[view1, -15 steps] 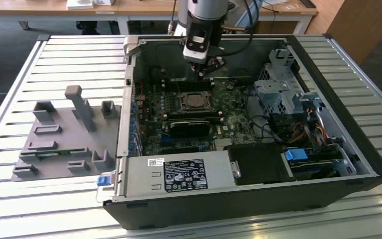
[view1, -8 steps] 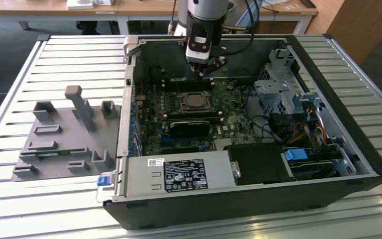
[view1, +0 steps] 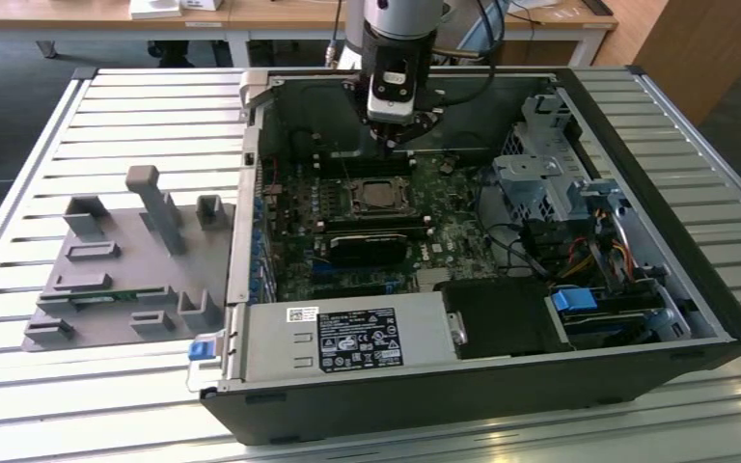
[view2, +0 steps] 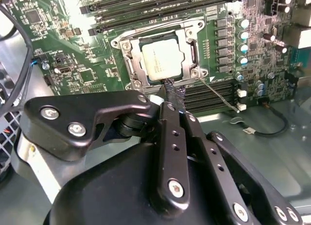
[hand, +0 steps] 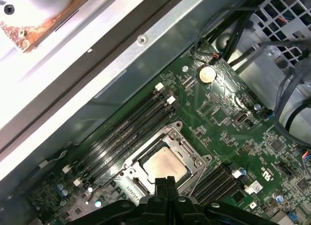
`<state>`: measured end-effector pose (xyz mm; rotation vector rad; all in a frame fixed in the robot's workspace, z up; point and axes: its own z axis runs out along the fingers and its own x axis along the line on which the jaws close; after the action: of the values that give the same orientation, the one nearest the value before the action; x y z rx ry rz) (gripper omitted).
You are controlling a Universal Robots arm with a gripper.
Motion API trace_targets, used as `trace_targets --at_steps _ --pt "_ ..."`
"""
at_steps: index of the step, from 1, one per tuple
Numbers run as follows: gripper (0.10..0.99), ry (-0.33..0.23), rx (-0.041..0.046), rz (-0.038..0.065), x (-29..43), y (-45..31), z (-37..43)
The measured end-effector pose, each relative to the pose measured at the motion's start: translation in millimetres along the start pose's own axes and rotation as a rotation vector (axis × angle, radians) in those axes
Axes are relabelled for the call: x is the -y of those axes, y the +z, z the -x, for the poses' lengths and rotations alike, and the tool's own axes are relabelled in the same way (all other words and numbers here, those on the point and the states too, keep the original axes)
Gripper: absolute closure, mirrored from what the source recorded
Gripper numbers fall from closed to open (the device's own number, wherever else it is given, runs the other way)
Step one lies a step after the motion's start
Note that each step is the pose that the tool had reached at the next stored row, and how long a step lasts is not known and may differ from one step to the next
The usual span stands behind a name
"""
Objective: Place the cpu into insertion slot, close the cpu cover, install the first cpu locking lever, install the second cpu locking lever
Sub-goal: 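Install the first cpu locking lever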
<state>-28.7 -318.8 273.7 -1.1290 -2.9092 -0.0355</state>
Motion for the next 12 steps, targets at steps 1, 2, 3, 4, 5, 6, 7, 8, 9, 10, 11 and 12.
trace_targets --at_steps 1,2,3,4,5,6,7,8,9,10,11,12 --pt "0.98 -0.007 0.0004 0.0 0.0 0.0 0.0" --pt "0.98 -0.012 0.0008 0.001 0.0 0.1 0.0" --pt "0.98 -0.015 0.0006 0.004 0.1 0.2 -0.1" --pt "0.98 -0.018 0.0007 0.007 0.1 0.2 -0.1" --pt "0.98 -0.021 0.0007 0.009 0.2 0.3 -0.2" --pt "0.98 -0.024 0.0003 0.011 0.3 0.3 -0.3" --pt "0.98 -0.029 0.0001 0.012 0.3 0.4 -0.3" --pt "0.98 -0.038 0.0 0.012 0.3 0.4 -0.3" --pt "0.98 -0.048 -0.0002 0.012 0.3 0.4 -0.3" --pt "0.98 -0.06 -0.0005 0.012 0.4 0.5 -0.3" --pt "0.98 -0.073 -0.0007 0.011 0.4 0.5 -0.4" --pt "0.98 -0.086 -0.001 0.011 0.4 0.5 -0.4"
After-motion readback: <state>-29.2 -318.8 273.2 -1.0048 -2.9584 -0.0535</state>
